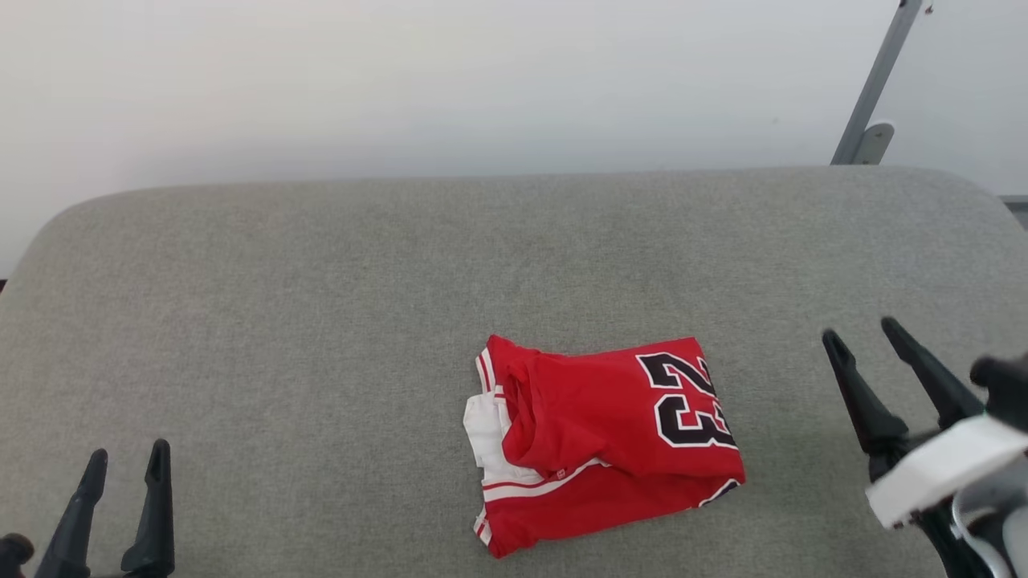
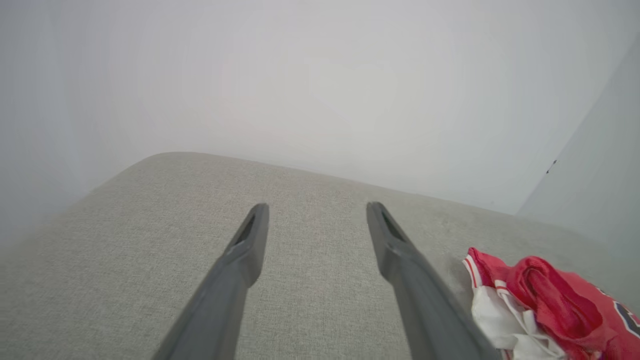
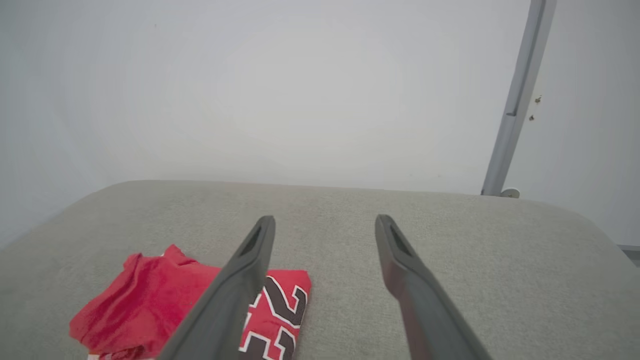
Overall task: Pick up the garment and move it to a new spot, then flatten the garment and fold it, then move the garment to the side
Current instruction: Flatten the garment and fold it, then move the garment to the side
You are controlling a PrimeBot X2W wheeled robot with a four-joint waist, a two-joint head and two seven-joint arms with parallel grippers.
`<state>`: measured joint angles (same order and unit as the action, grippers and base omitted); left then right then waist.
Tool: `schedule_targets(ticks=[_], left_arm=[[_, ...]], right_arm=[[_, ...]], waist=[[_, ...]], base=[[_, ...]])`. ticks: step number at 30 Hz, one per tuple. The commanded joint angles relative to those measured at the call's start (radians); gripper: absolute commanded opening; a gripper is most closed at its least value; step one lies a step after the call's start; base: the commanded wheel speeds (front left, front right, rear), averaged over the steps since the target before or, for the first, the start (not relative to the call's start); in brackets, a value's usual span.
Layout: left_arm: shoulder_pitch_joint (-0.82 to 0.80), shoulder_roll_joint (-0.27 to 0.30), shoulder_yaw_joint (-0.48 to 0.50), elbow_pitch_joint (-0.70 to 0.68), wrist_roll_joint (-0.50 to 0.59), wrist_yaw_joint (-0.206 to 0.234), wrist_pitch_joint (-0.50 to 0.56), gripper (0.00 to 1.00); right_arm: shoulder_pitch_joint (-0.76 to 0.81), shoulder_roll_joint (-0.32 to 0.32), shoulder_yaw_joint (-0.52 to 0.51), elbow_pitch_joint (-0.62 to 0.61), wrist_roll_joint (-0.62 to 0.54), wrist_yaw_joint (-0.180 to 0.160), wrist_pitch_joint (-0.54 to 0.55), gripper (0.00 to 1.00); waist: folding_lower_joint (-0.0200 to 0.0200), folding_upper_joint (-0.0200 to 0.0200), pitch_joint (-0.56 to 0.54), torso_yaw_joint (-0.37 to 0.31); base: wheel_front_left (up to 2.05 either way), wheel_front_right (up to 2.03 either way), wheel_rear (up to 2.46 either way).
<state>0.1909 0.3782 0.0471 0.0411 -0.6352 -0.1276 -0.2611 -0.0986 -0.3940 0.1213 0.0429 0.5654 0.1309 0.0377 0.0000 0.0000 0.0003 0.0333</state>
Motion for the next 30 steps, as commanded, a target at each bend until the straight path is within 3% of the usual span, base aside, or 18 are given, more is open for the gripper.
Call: schedule_targets(ticks=[1, 7, 11, 19, 30], left_arm=[[0.006, 0.001, 0.0, 0.008, 0.016, -0.004, -0.005, 1.0], [-0.006, 0.0, -0.015, 0.04, 0.065, -0.004, -0.005, 1.0], [-0.022, -0.005, -0.028, 0.049, 0.083, -0.004, -0.005, 1.0], [-0.036, -0.01, -0.04, 0.065, 0.1, -0.004, -0.005, 1.0], [-0.044, -0.032, -0.039, 0.068, 0.111, -0.004, -0.005, 1.0]], right_arm=[[0.022, -0.012, 0.004, 0.027, -0.017, 0.0, -0.046, 1.0], [0.054, -0.023, 0.012, 0.128, -0.055, 0.0, -0.224, 1.0], [0.075, -0.01, 0.011, 0.19, -0.072, 0.0, -0.271, 1.0], [0.109, 0.025, 0.004, 0.241, -0.082, 0.0, -0.303, 1.0], [0.144, 0.072, -0.044, 0.209, -0.105, 0.0, -0.303, 1.0]], waist=[[0.0, 0.0, -0.007, -0.005], [0.0, 0.0, -0.023, -0.002], [0.0, 0.0, -0.033, 0.007], [0.0, 0.0, -0.045, 0.023], [0.0, 0.0, -0.046, 0.032]], base=[[0.0, 0.0, 0.0], [0.0, 0.0, 0.0], [0.0, 0.0, 0.0], [0.0, 0.0, 0.0], [0.0, 0.0, 0.0]])
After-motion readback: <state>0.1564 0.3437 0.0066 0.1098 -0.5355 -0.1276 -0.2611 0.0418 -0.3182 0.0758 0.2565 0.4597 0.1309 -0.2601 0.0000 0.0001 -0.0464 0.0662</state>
